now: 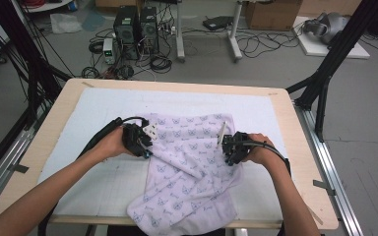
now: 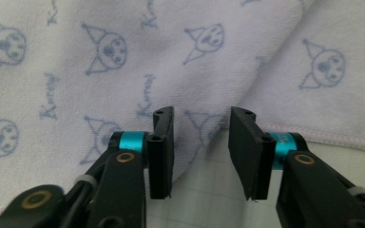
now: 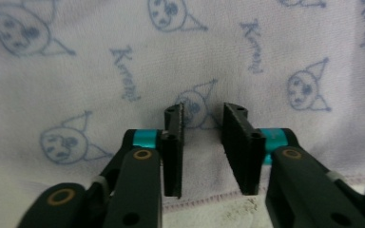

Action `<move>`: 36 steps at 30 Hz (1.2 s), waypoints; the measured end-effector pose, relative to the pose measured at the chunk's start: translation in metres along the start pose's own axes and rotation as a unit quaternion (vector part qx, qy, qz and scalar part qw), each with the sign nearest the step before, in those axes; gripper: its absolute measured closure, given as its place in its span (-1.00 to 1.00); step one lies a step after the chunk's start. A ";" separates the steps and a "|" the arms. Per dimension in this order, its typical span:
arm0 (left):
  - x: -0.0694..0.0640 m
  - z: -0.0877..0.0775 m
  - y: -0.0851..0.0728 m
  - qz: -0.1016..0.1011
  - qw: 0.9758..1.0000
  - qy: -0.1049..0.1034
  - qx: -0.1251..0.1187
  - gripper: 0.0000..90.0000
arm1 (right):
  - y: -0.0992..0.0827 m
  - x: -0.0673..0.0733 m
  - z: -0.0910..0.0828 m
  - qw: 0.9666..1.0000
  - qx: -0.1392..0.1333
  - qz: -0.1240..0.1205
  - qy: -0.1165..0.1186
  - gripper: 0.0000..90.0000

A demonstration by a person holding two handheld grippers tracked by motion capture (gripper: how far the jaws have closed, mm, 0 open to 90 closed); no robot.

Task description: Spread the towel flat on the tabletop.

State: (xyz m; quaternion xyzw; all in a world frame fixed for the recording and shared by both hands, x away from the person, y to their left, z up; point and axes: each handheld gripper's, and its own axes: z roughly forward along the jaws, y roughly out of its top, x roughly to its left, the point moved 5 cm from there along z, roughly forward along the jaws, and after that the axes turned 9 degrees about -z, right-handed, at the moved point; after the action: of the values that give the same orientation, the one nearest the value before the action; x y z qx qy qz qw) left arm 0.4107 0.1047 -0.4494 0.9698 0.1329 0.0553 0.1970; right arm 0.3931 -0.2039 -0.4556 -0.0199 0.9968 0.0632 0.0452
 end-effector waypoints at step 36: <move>0.033 -0.149 0.003 -0.038 0.995 0.017 -0.088 0.94 | 0.011 -0.029 -0.141 0.938 -0.283 0.093 -0.176 0.98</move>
State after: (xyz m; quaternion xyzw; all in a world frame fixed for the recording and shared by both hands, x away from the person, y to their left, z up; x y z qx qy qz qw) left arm 0.4191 0.1661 -0.3097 0.9418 0.1678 0.0756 0.2812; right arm 0.4096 -0.2100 -0.3119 0.0720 0.9113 0.3488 0.2067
